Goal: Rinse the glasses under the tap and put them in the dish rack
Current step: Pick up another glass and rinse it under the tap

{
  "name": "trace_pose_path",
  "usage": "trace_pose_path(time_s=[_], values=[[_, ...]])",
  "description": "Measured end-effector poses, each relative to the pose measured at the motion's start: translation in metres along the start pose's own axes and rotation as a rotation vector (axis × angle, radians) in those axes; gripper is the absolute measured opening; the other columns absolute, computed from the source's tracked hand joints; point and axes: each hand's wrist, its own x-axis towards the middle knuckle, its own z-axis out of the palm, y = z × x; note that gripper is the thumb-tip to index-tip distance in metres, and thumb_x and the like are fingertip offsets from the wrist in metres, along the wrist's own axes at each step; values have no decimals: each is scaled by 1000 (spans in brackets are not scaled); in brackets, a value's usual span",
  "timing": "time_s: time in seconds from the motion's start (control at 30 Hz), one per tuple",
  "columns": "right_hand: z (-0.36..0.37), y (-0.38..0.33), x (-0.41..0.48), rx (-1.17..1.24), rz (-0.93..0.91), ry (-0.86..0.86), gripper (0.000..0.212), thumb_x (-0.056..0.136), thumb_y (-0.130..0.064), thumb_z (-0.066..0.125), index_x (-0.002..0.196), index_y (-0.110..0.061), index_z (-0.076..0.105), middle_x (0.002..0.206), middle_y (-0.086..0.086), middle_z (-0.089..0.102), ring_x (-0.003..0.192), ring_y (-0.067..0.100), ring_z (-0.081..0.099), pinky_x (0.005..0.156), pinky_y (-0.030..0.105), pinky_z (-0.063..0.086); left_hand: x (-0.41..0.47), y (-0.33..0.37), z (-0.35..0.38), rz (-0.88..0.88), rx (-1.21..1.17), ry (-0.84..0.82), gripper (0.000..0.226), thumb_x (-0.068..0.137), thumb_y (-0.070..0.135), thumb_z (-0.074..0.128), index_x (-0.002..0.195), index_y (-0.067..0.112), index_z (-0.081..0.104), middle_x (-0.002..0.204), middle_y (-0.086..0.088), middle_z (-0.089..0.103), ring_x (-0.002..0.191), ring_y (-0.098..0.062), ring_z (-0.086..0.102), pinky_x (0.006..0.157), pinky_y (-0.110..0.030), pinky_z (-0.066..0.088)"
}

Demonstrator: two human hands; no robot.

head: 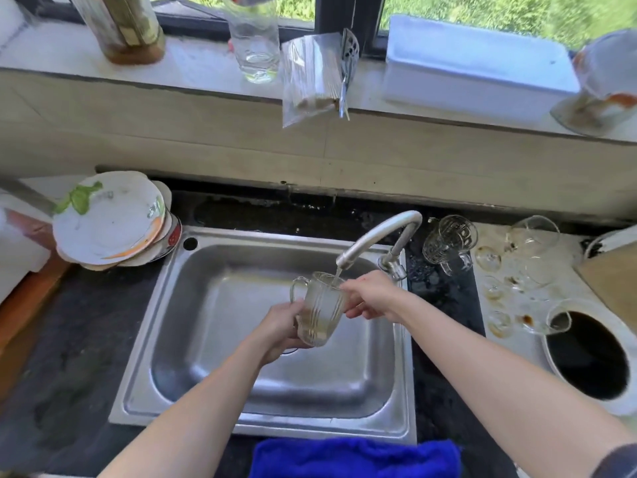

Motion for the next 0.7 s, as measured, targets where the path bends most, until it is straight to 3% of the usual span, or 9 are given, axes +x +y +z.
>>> trace_pose_path(time_s=[0.13, 0.23, 0.3, 0.37, 0.53, 0.63, 0.7], values=[[-7, -5, -2, -92, -44, 22, 20, 91, -17, 60, 100, 0, 67, 91, 21, 70, 56, 22, 67, 42, 22, 39, 3, -3, 5, -75, 12, -106, 33, 100, 28, 45, 105, 4, 66, 81, -11, 67, 64, -25, 68, 65, -38, 57], [-11, -2, 1, -260, -165, 96, 17, 89, -8, 55, 82, 2, 67, 74, 21, 67, 54, 25, 68, 44, 26, 46, 8, 3, 13, 78, 189, 9, 23, 98, 20, 48, 87, 6, 62, 71, -9, 58, 53, -19, 55, 51, -28, 47], [-13, -3, -1, -486, -258, 176, 28, 90, -9, 49, 69, 1, 64, 64, 17, 68, 53, 21, 69, 53, 31, 55, 13, 11, 14, 184, 289, 63, 14, 98, 14, 48, 91, 6, 57, 73, -9, 54, 55, -20, 51, 47, -24, 39], [-16, -8, -3, -698, -374, 257, 34, 90, -9, 45, 57, -7, 56, 60, 10, 64, 55, 23, 68, 58, 35, 54, 17, 16, 15, 257, 363, 87, 10, 97, 14, 51, 98, 7, 57, 78, -10, 56, 60, -23, 55, 48, -25, 42], [-25, -20, -7, -1081, -519, 305, 26, 94, -16, 43, 83, -8, 65, 81, 10, 63, 75, 30, 60, 64, 39, 48, 15, 25, 14, 460, 588, 116, 11, 92, 17, 59, 103, 16, 62, 78, -11, 64, 65, -22, 66, 61, -34, 53], [-31, -19, -10, -1182, -558, 315, 24, 97, -16, 43, 93, -9, 66, 85, 9, 65, 77, 29, 60, 61, 34, 41, 11, 32, 16, 491, 685, 29, 2, 91, 11, 60, 92, 13, 61, 77, -14, 67, 69, -22, 67, 67, -37, 57], [-36, -14, -11, -1198, -592, 345, 23, 98, -18, 43, 96, -13, 65, 85, 8, 66, 74, 27, 58, 62, 35, 44, 7, 35, 20, 489, 722, -53, 9, 90, 7, 60, 84, 13, 56, 75, -14, 65, 69, -23, 65, 69, -38, 57]])
